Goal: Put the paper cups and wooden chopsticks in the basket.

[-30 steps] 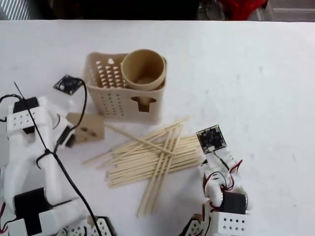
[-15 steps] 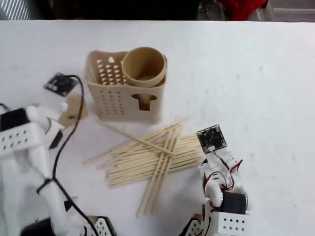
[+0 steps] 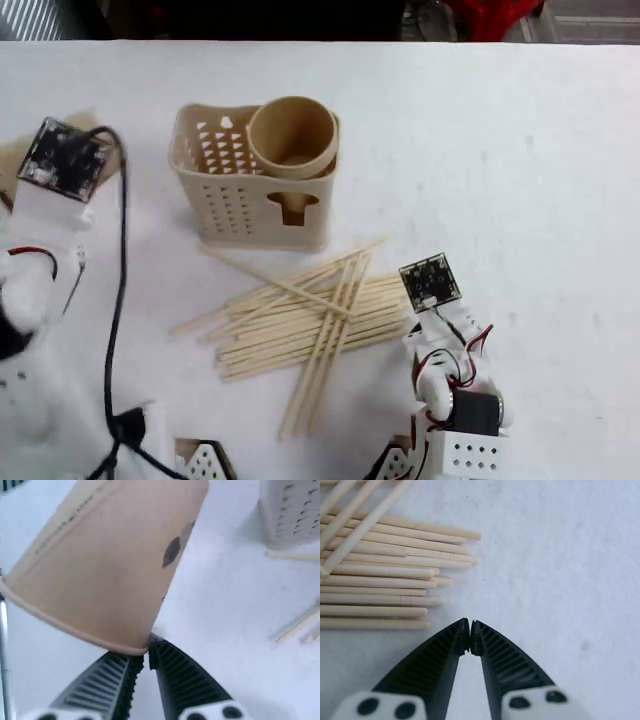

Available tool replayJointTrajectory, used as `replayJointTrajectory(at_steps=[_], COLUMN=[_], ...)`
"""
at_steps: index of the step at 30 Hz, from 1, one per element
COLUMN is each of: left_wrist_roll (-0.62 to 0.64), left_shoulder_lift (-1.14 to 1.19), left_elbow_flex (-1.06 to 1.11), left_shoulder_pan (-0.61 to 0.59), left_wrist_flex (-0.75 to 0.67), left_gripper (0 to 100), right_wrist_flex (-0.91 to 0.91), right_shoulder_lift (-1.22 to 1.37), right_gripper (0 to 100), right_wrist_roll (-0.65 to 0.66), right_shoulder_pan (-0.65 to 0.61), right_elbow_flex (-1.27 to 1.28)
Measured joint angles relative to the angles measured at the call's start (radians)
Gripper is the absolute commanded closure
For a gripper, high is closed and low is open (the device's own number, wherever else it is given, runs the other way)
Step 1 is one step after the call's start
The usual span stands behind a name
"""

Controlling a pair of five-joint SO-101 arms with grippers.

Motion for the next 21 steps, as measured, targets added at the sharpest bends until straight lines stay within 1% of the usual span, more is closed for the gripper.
replayJointTrajectory(at_steps=[3, 6, 10, 12, 16, 18, 21], left_wrist_roll=[0.063, 0.126, 0.216, 0.242, 0.245, 0.229, 0.193], left_shoulder_lift=[0.0, 0.017, 0.147, 0.253, 0.451, 0.526, 0.588], left_elbow_flex=[-0.175, -0.338, -0.486, -0.545, -0.652, -0.678, -0.68], left_shoulder_pan=[0.115, 0.261, 0.423, 0.471, 0.509, 0.523, 0.589], left_wrist_flex=[0.06, 0.109, 0.123, 0.129, 0.132, 0.132, 0.132], left_gripper=[98, 98, 98, 98, 98, 98, 98], right_wrist_flex=[0.0, 0.0, 0.0, 0.0, 0.0, 0.0, 0.0], right_shoulder_lift=[0.0, 0.0, 0.0, 0.0, 0.0, 0.0, 0.0], right_gripper=[97.4, 97.4, 97.4, 97.4, 97.4, 97.4, 97.4], right_wrist_roll=[0.0, 0.0, 0.0, 0.0, 0.0, 0.002, 0.002], right_shoulder_pan=[0.0, 0.0, 0.0, 0.0, 0.0, 0.0, -0.023], right_elbow_flex=[0.0, 0.0, 0.0, 0.0, 0.0, 0.0, 0.0])
